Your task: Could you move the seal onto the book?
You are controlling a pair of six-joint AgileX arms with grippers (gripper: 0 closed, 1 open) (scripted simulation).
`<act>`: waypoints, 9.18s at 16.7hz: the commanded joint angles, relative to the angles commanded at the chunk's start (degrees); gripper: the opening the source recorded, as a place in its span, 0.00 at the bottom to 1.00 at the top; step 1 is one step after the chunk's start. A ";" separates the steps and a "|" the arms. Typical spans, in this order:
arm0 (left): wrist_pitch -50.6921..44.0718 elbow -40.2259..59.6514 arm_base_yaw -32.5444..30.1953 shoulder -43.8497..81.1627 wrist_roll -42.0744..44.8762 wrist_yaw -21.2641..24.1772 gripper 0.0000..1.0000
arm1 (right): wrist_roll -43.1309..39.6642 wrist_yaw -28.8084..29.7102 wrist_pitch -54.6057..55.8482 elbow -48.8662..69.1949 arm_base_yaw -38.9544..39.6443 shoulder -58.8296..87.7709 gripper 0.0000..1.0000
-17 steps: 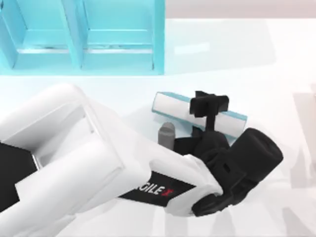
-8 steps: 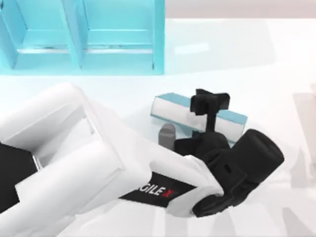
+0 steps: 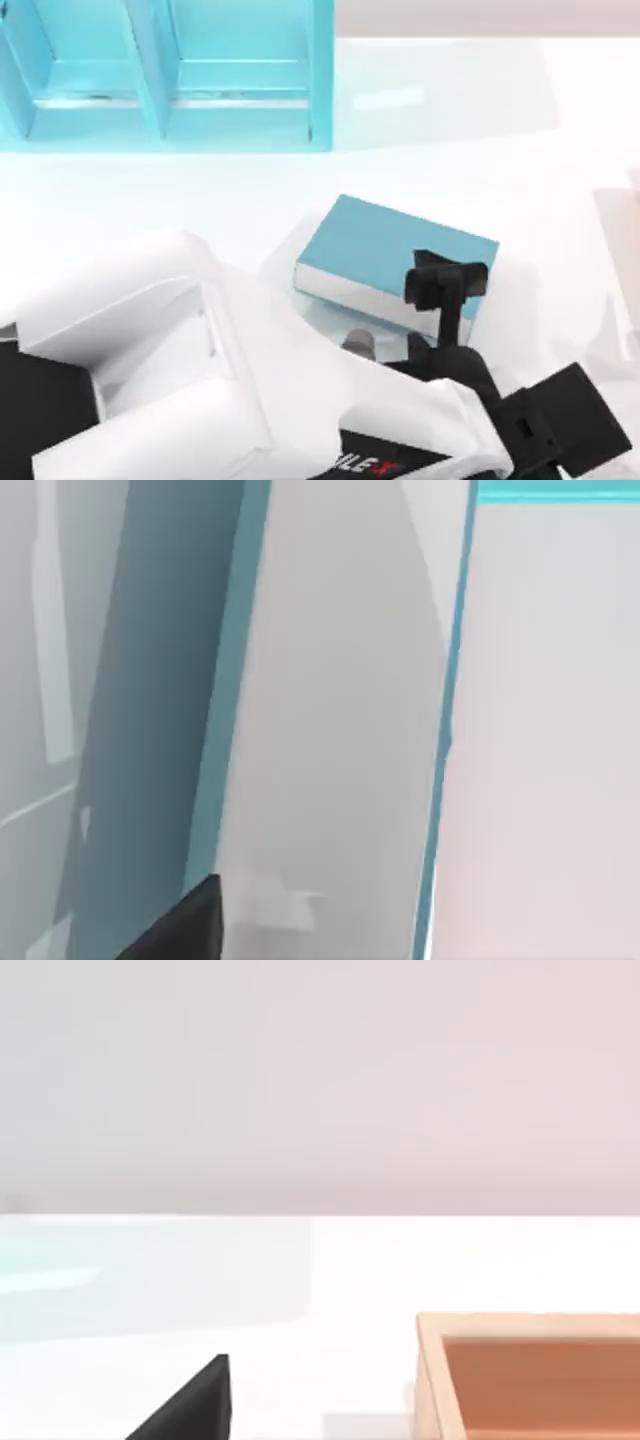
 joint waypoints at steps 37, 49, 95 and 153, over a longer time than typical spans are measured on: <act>-12.14 -37.63 34.87 -73.63 78.01 38.75 1.00 | 0.00 0.00 0.00 0.00 0.00 0.00 1.00; 4.86 -67.34 70.27 -120.95 142.60 66.90 1.00 | 0.00 0.00 0.00 0.00 0.00 0.00 1.00; 5.31 -69.41 72.35 -122.84 145.31 68.31 1.00 | -23.19 0.05 -67.75 88.64 -24.01 110.50 1.00; 5.31 -69.41 72.35 -122.84 145.31 68.31 1.00 | 1.60 0.13 -83.36 98.11 0.50 104.25 0.00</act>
